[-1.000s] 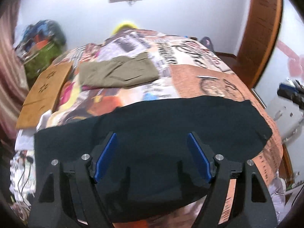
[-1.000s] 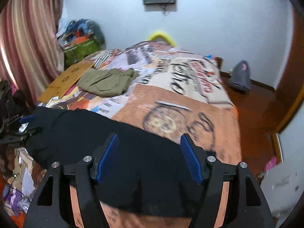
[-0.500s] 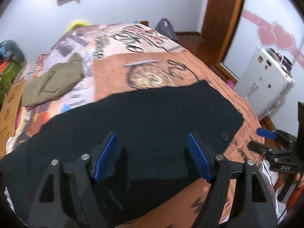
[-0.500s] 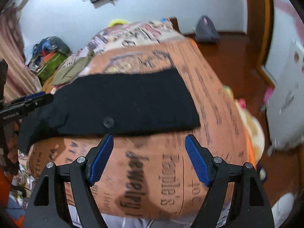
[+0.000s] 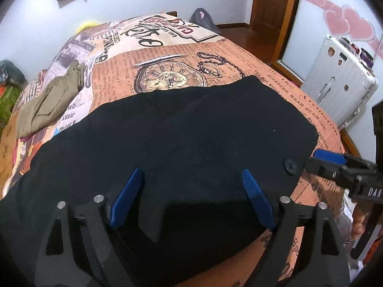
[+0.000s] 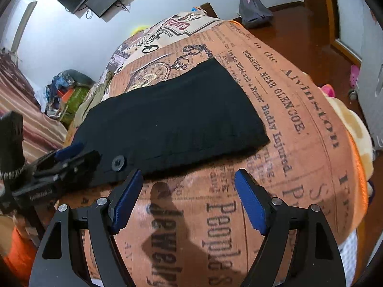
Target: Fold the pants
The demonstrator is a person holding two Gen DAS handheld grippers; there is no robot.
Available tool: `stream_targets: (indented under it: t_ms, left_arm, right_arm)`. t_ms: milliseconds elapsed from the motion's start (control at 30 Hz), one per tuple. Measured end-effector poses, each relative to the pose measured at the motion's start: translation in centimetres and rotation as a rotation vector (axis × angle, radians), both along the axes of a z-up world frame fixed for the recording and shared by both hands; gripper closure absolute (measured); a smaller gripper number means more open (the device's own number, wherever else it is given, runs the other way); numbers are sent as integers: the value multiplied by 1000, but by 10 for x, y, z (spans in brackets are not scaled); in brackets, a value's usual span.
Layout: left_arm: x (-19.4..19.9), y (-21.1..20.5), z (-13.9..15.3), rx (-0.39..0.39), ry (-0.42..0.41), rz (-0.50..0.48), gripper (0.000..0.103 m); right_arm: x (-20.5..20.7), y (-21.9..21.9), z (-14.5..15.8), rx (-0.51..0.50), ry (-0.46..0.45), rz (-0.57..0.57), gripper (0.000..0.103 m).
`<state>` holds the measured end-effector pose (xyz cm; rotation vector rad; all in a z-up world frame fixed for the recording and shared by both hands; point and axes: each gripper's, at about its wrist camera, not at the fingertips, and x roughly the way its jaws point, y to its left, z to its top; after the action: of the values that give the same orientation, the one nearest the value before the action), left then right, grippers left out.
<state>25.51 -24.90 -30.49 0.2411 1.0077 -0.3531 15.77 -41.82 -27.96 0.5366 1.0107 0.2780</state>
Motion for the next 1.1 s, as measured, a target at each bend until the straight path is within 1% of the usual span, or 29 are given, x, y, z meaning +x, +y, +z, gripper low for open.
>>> stream_targets:
  t_ms: [200,267,333,367,433,500,533,600,700,867,967,1100]
  left_arm:
    - [1,1,-1,-10,-3,1,14]
    - [1,0,-2,-5,-7,0,14]
    - [0,0,-3,-3,-12,-1,13]
    - [0,0,-3,-5,-13,-1,13]
    - [0,0,-2,-8,-14,-1,13]
    - [0,0,-2,-8,-16,-1,13]
    - [-1,0,-2,-8,-17,-2,13]
    - [-1,0,-2,-9,-18,-2,13]
    - [-1,0,-2,-9,-16,-1,13]
    - [-1,4,3,-24,-6,4,14]
    - [-1,14,11,-54,-2,28,16]
    - [-6,34,28,-86,-31,63,16]
  right_arm:
    - [6,-8,-4,91,-6,-47,24]
    - [8,-11,-4,111,-8,-69,24]
    - [8,-12,-3,108,-12,-99,27]
    - [11,-12,-2,98,-15,-104,30]
    - [13,-11,0,74,-22,-120,40]
    - [16,-15,0,91,-23,-143,63]
    - [16,-17,-1,110,-22,-155,67]
    - [19,-19,0,124,-24,-167,84]
    - [18,-18,7,100,-45,-163,92]
    - [17,-9,33,23,-119,-137,95]
    - [18,-6,51,10,-170,-122,95]
    - [19,8,81,-19,-248,-88,95]
